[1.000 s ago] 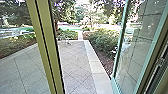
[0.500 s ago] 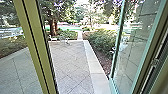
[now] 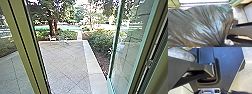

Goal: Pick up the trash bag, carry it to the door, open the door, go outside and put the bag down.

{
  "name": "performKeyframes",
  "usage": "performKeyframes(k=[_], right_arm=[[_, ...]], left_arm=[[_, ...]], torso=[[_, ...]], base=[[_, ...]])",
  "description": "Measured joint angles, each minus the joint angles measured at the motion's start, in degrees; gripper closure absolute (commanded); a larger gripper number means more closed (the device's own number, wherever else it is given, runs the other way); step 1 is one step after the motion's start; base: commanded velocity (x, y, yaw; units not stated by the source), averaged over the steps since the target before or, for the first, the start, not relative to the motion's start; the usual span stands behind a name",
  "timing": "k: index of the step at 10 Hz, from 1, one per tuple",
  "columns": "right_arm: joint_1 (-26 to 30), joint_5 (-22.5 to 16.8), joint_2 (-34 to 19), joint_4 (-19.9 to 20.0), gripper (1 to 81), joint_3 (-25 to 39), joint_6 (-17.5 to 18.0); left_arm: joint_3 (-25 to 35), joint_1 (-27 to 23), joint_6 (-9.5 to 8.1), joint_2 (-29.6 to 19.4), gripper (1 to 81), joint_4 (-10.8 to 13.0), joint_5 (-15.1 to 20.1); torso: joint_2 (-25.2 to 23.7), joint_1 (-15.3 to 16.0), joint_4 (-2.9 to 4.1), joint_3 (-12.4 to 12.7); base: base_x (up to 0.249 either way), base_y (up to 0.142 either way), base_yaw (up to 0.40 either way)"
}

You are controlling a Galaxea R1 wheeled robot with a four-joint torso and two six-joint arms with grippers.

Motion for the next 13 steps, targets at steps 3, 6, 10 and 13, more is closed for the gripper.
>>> performKeyframes(k=[3,6,10,13], right_arm=[[0.0,0.0,0.0,0.0,1.0,0.0,0.0],[-0.1,0.0,0.0,0.0,1.0,0.0,0.0],[-0.2,0.1,0.0,0.1,1.0,0.0,0.0],[-0.2,0.1,0.0,0.0,1.0,0.0,0.0]], left_arm=[[0.0,0.0,0.0,0.0,81.1,0.0,0.0],[0.0,0.0,0.0,0.1,81.1,0.3,0.1],[0.0,0.0,0.0,0.1,81.1,0.5,0.2],[-0.1,0.0,0.0,0.5,81.1,0.5,0.2]], torso=[[0.0,0.0,0.0,0.0],[0.0,0.0,0.0,0.0],[0.0,0.0,0.0,0.0],[0.0,0.0,0.0,0.0]], base=[[0.0,-0.115,0.0],[0.0,-0.087,0.0],[0.0,-0.083,0.0],[0.0,-0.025,0.0]])
